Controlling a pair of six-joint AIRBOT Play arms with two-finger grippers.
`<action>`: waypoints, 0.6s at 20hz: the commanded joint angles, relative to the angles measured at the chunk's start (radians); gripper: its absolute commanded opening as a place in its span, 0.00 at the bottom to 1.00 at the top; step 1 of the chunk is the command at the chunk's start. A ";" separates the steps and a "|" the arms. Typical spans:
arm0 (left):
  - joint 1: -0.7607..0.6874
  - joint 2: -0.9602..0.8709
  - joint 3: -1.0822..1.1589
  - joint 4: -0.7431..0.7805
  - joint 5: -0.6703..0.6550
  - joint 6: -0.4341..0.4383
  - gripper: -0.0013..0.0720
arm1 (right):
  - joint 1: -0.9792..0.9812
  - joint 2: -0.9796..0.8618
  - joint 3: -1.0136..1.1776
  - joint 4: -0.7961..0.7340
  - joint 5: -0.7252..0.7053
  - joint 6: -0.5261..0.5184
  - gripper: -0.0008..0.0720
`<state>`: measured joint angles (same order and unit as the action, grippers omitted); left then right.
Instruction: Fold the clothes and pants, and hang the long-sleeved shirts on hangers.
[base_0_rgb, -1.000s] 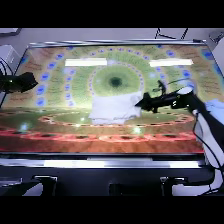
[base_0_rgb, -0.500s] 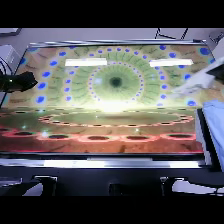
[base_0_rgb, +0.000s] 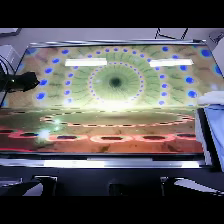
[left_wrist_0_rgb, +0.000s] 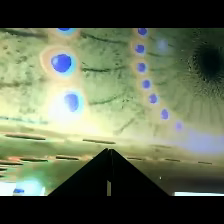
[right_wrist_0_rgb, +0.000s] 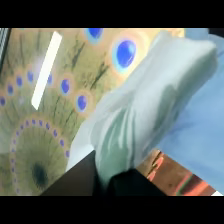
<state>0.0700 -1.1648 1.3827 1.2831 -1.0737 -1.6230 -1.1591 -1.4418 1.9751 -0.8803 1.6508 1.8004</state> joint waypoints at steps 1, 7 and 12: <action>-0.021 -0.001 0.000 0.001 0.000 0.000 0.04 | -0.093 0.013 0.003 -0.117 0.087 -0.031 0.06; -0.035 -0.001 0.000 0.001 0.000 0.000 0.04 | -0.092 0.052 -0.055 -0.459 0.198 -0.074 0.06; -0.036 -0.001 0.000 0.000 0.000 0.000 0.04 | -0.092 0.146 -0.411 -0.554 0.143 -0.076 0.06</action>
<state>0.0357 -1.1648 1.3827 1.2835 -1.0737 -1.6234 -1.2499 -1.3460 1.7390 -1.3415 1.8233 1.7279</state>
